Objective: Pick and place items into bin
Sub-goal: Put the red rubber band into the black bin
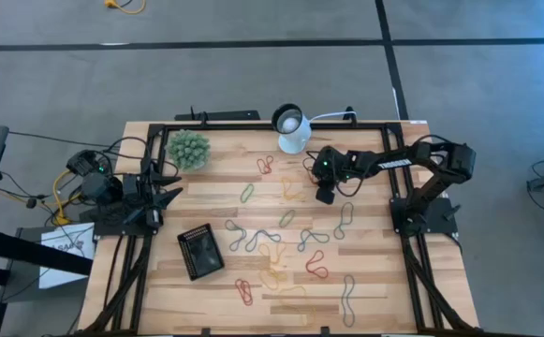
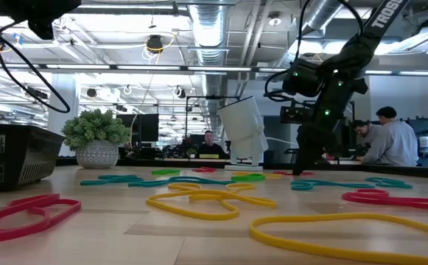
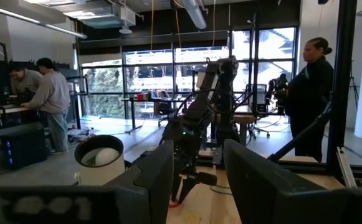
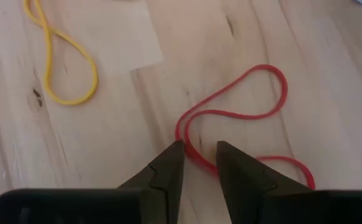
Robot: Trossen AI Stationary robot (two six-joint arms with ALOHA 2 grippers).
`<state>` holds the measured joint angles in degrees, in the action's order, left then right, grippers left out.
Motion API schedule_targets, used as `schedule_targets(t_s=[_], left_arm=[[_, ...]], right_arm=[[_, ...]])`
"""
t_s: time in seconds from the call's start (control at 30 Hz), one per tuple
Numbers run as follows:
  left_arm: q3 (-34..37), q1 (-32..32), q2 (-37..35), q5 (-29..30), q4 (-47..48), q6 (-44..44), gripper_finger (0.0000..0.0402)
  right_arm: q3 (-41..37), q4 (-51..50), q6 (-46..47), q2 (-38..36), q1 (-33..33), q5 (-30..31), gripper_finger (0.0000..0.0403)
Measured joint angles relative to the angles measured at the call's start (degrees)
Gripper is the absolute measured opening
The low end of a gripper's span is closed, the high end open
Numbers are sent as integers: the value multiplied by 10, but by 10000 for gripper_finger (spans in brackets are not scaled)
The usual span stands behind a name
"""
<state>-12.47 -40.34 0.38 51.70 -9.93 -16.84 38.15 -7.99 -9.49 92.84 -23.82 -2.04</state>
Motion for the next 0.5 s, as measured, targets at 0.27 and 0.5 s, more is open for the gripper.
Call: schedule_targets(t_s=[0.27,0.5], left_arm=[[0,0,0,0,2,-6,132],[0,0,0,0,-14,-36,132]], right_arm=[[4,-5,-14,21,-15,-48,78],[4,6,-11,29,9,-56,8]])
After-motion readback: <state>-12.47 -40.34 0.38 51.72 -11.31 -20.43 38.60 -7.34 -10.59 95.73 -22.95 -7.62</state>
